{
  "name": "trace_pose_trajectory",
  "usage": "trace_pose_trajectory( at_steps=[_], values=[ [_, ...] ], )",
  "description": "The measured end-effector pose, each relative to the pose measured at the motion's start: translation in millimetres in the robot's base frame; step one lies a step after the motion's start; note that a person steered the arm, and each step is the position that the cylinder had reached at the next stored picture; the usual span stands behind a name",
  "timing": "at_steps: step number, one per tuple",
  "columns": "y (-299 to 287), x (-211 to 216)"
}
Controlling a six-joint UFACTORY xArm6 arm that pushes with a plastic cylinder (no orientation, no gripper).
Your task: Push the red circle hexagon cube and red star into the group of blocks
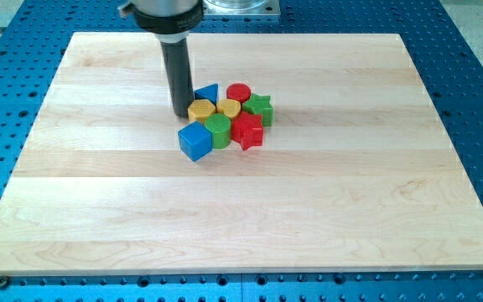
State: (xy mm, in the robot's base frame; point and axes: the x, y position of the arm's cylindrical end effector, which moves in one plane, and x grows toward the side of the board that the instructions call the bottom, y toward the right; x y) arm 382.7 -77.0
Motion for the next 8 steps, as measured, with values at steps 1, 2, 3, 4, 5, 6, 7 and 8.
trace_pose_trajectory(
  at_steps=[1,2,3,4,5,6,7,8],
  values=[
    [-35.4,3.4],
    [-62.3,48.1],
    [-58.5,81.9],
    [-27.0,84.0],
    [-14.8,84.2],
    [3.0,85.4],
    [6.0,85.3],
    [6.0,94.6]
  ],
)
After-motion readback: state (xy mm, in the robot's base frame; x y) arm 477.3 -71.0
